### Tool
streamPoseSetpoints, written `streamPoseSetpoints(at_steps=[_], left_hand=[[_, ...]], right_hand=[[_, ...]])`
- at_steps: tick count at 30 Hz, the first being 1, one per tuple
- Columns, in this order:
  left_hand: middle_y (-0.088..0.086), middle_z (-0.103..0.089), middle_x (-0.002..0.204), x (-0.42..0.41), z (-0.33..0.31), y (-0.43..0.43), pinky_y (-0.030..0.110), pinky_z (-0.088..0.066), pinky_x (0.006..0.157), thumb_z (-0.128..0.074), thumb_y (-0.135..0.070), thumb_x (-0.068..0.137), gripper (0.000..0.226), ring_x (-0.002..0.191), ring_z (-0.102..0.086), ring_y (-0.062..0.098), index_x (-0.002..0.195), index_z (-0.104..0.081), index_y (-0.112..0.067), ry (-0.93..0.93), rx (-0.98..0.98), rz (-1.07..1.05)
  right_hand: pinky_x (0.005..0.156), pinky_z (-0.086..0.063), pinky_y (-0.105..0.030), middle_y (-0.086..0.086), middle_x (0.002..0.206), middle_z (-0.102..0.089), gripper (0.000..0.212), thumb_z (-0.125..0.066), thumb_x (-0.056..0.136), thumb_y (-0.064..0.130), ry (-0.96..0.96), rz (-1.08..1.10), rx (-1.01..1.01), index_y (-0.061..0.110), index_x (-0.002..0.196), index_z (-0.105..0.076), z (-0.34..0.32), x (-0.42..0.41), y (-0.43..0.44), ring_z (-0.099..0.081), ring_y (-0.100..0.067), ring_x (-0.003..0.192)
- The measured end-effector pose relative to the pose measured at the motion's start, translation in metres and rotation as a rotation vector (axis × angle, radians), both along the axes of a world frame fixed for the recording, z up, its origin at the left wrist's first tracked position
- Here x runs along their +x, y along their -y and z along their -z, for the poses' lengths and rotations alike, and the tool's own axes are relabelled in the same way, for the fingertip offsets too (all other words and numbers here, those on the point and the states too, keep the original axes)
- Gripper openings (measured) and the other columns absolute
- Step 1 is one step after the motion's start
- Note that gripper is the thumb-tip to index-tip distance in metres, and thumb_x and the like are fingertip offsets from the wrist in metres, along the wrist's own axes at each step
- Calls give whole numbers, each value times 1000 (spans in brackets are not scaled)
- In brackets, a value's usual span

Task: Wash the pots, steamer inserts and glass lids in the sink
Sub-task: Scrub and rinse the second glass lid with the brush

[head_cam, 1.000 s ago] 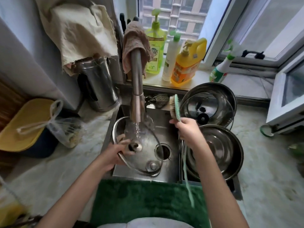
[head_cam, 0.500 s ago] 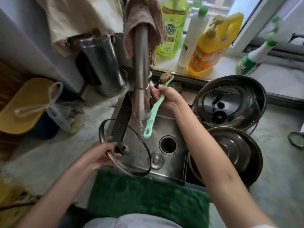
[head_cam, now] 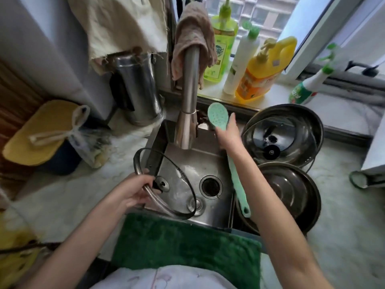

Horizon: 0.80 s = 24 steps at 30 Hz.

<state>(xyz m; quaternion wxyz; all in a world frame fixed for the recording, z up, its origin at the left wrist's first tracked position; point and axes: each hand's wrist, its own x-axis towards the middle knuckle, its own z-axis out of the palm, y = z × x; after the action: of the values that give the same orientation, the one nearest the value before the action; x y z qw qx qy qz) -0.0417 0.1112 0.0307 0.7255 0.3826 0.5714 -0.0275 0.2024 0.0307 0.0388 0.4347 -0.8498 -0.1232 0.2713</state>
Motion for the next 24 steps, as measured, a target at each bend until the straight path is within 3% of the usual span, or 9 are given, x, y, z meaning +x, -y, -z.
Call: streamPoseSetpoints(at_steps=[2, 4, 7, 8, 12, 15, 17, 20, 24], left_hand=[[3, -63, 77, 0, 4, 1, 36, -44, 66, -38, 13, 84, 48, 55, -66, 21, 119, -40, -20, 14, 39, 18], [5, -55, 82, -2, 3, 4, 36, -47, 63, -38, 13, 83, 38, 62, -62, 26, 107, -44, -15, 19, 49, 53], [11, -47, 78, -3, 2, 5, 34, -50, 54, -40, 9, 84, 20, 64, -51, 25, 82, -44, -10, 11, 60, 132], [12, -47, 78, -4, 1, 6, 32, -51, 49, -41, 8, 84, 18, 64, -51, 25, 80, -44, -10, 10, 60, 165], [12, -57, 71, -7, -9, 7, 29, -51, 41, -39, 10, 84, 18, 59, -57, 25, 83, -43, -7, 43, 76, 178], [13, -60, 56, -5, -20, 12, 26, -46, 32, -37, 12, 85, 20, 47, -59, 23, 79, -40, -6, 70, 109, 206], [14, -57, 59, -5, -25, 15, 25, -44, 30, -37, 13, 85, 23, 55, -57, 26, 78, -39, -8, 83, 151, 235], [11, -61, 55, -6, -33, 12, 25, -44, 30, -37, 13, 86, 25, 60, -55, 27, 77, -40, -10, 123, 180, 254], [17, -59, 83, -4, -35, 17, 27, -47, 34, -40, 12, 85, 22, 60, -60, 24, 84, -41, -9, 152, 202, 276]], right_hand=[[75, -47, -31, -13, 112, -62, 70, -45, 97, 13, 404, 106, 133, 19, 153, -3, -11, -24, 40, -60, -20, 89], [67, -45, -31, -15, 102, -66, 66, -45, 97, 13, 685, -28, -141, 14, 152, -8, 3, -49, 68, -62, -25, 81], [73, -45, -36, -16, 113, -64, 49, -41, 95, 14, 392, -467, -764, 5, 143, -33, 47, -65, 81, -62, -33, 99], [70, -43, -36, -15, 111, -64, 48, -41, 96, 15, 360, -479, -757, 6, 143, -33, 50, -70, 87, -62, -33, 97], [47, -37, -29, -8, 78, -62, 50, -52, 97, 18, 772, -144, -369, 10, 144, -39, 44, -89, 100, -58, -24, 59], [64, -47, -33, -11, 102, -68, 36, -47, 98, 20, 457, -320, -686, 9, 131, -49, 61, -101, 106, -65, -29, 88], [63, -48, -35, -12, 100, -67, 36, -47, 97, 19, 375, -281, -691, 9, 132, -49, 65, -109, 112, -65, -31, 86], [41, -40, -31, -9, 74, -58, 49, -56, 89, 7, 795, -189, -575, 9, 138, -48, 65, -128, 125, -57, -29, 50], [70, -49, -36, -12, 109, -67, 37, -43, 97, 17, 505, -287, -636, 15, 133, -47, 69, -134, 137, -65, -31, 92]])
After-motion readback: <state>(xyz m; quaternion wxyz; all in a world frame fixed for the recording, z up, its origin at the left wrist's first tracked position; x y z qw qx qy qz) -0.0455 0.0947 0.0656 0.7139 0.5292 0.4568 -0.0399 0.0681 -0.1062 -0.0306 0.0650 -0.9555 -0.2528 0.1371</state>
